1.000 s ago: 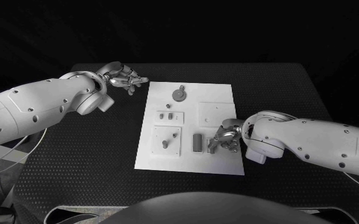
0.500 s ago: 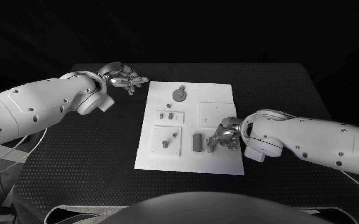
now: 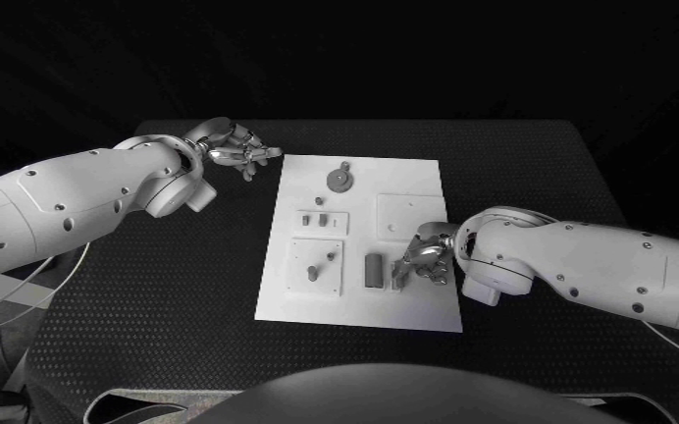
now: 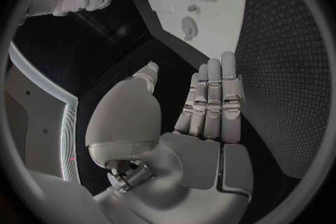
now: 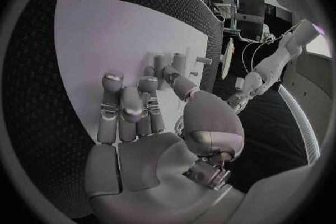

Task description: Assemble the parts on the task board

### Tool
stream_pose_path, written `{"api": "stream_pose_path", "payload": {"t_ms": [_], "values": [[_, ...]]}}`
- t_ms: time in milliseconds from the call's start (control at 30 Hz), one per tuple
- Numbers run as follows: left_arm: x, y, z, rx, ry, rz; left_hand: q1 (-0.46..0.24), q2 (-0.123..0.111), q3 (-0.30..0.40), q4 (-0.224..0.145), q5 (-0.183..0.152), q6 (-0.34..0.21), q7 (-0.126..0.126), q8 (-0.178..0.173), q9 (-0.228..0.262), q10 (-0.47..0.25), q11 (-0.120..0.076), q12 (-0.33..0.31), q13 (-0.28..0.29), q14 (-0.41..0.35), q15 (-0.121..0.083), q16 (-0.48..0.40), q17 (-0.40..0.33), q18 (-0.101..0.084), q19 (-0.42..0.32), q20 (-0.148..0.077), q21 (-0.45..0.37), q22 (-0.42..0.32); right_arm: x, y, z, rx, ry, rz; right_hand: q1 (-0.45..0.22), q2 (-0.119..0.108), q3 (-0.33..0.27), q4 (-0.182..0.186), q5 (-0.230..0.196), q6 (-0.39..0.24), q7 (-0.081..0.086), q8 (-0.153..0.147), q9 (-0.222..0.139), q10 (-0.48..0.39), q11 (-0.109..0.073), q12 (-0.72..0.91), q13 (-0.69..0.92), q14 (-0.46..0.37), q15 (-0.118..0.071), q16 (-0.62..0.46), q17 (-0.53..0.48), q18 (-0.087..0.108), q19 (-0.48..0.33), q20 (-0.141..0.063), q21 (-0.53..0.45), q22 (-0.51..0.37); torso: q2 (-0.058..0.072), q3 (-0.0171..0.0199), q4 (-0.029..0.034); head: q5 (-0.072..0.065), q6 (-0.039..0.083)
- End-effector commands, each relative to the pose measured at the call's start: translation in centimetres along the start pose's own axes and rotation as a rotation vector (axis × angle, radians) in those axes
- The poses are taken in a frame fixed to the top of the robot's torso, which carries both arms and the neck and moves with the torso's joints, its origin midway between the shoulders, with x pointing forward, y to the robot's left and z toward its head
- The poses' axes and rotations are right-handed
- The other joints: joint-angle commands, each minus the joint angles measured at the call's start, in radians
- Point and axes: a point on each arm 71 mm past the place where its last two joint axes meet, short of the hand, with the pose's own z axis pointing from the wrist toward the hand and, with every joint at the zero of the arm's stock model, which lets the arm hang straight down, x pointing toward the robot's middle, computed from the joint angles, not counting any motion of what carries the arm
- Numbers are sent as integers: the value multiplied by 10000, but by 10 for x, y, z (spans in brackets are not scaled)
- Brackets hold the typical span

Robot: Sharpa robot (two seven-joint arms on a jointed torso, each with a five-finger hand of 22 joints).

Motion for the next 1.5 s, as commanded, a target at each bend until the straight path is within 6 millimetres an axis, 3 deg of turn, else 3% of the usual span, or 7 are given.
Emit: {"api": "stream_pose_path", "payload": {"t_ms": [33,233,633,900,1100,1267,1500], "values": [[1,-2,0,69,137,18,30,96,-67,-20,-2,2,-38,-9,-17,4,1,27,-8,79,26,-36,4,638,54,-1,-50,-12,5,2,1,-89,374,-160,-19,-16,4,-2,24,18,39,19,-18,-8,-46,-36,-13,-32,-41,2,-39,148,23,-49,-8,148,4,1,-3,1,-8],[1,-1,0,65,137,18,32,101,-73,-21,-2,3,-38,-10,-19,4,1,27,-9,80,25,-39,6,638,55,-1,-52,-13,5,1,1,-45,303,-102,-92,-190,-46,26,24,-3,50,5,-28,-33,-35,-47,-17,-57,-33,-25,-88,148,16,-43,-23,142,-2,2,-3,3,-13],[1,-1,0,38,180,36,36,101,-87,-21,-2,3,-38,-12,-22,3,1,28,-10,81,25,-44,9,638,56,-1,-56,-14,5,3,1,-160,297,-125,-429,-1071,-71,292,23,-177,106,-99,-80,-133,16,-81,-33,-154,2,-175,-345,148,41,-59,-126,82,2,5,-3,13,-21],[2,-1,0,27,204,39,37,102,-95,-20,-2,2,-38,-14,-24,2,1,27,-10,82,25,-48,11,638,57,-1,-59,-15,6,4,0,-230,317,-136,-471,-1408,11,496,24,-209,120,-112,-86,-172,30,-83,-36,-158,14,-209,-365,148,49,-67,-172,68,0,5,-2,1,-23],[1,-1,0,28,197,43,37,103,-100,-20,-2,2,-38,-15,-25,1,1,27,-11,82,25,-50,13,638,58,-1,-61,-16,7,6,0,-328,274,-152,-449,-1432,43,534,24,-213,120,-112,-86,-176,30,-82,-37,-158,14,-215,-368,148,54,-71,-179,67,0,2,-2,2,-23],[2,-1,0,26,211,44,39,106,-103,-20,-2,2,-37,-16,-26,2,1,27,-11,83,25,-52,14,638,59,-1,-63,-16,8,8,0,-431,265,-187,-263,-1266,121,458,24,-207,117,-101,-77,-171,27,-68,-35,-148,12,-212,-368,148,63,-88,-177,79,3,3,1,8,-23],[1,-1,0,20,203,56,41,111,-108,-20,-2,3,-37,-17,-27,1,1,27,-12,84,25,-55,16,638,60,-2,-65,-17,7,8,-1,-457,240,-177,-345,-1376,43,487,23,-208,123,-97,-74,-175,33,-65,-39,-148,19,-215,-370,148,61,-70,-182,87,-1,3,0,13,-23]]}}
